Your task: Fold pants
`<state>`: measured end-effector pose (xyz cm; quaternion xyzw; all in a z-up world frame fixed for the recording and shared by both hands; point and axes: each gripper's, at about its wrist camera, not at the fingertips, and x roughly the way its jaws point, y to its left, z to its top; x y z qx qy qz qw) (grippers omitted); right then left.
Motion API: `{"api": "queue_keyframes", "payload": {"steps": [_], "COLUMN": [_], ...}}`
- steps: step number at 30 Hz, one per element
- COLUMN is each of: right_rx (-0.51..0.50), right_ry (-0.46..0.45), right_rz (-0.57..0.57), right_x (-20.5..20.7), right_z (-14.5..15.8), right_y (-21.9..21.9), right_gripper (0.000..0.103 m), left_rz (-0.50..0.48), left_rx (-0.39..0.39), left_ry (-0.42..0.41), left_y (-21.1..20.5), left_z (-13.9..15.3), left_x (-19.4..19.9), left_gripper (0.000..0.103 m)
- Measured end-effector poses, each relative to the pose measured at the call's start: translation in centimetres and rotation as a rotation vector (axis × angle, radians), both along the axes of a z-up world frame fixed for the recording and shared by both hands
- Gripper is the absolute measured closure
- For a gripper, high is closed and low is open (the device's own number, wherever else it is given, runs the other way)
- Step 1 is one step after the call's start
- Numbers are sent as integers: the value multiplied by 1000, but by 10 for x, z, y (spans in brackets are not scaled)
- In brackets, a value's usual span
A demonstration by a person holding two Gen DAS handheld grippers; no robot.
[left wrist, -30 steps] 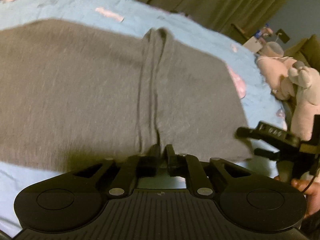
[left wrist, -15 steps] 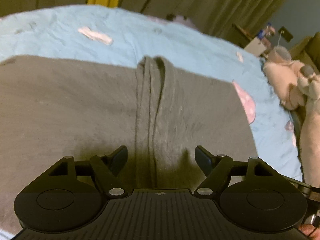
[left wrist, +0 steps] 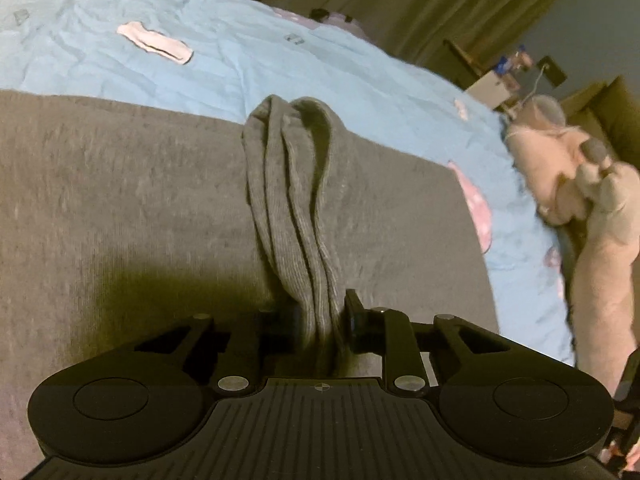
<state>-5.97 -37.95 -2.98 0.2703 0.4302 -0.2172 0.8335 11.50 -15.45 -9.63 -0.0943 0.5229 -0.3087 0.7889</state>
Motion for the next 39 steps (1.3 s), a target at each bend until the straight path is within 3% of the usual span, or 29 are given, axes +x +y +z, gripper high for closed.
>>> {"api": "queue_keyframes", "payload": {"steps": [2, 4, 6, 9, 16, 20, 24, 30, 35, 39], "right_rx": [0, -4, -9, -8, 17, 20, 20, 22, 0, 10], "right_ry": [1, 2, 4, -1, -44, -71, -115, -104, -93, -109], "right_rz": [0, -1, 0, -2, -28, -15, 18, 34, 50, 56], "right_x": [1, 1, 2, 2, -4, -6, -8, -3, 2, 2], "right_z": [0, 0, -1, -1, 0, 2, 8, 8, 6, 6], "right_y": [0, 1, 1, 1, -5, -4, 0, 2, 7, 7], "right_gripper": [4, 4, 4, 4, 4, 4, 4, 4, 4, 4], "left_rz": [13, 32, 38, 45, 51, 49, 109, 187, 242, 288], "left_rx": [0, 1, -9, -5, -73, -68, -65, -16, 10, -4], "left_ry": [4, -1, 2, -1, -40, -70, -68, -64, -33, -46], "left_y": [2, 1, -4, -10, 6, 18, 47, 93, 106, 113], "left_z": [-6, -9, -8, -4, 33, 52, 54, 43, 23, 21], "left_x": [1, 0, 1, 2, -10, -15, -10, -9, -5, 0], "left_gripper": [74, 60, 57, 83, 85, 85, 85, 85, 77, 58]}}
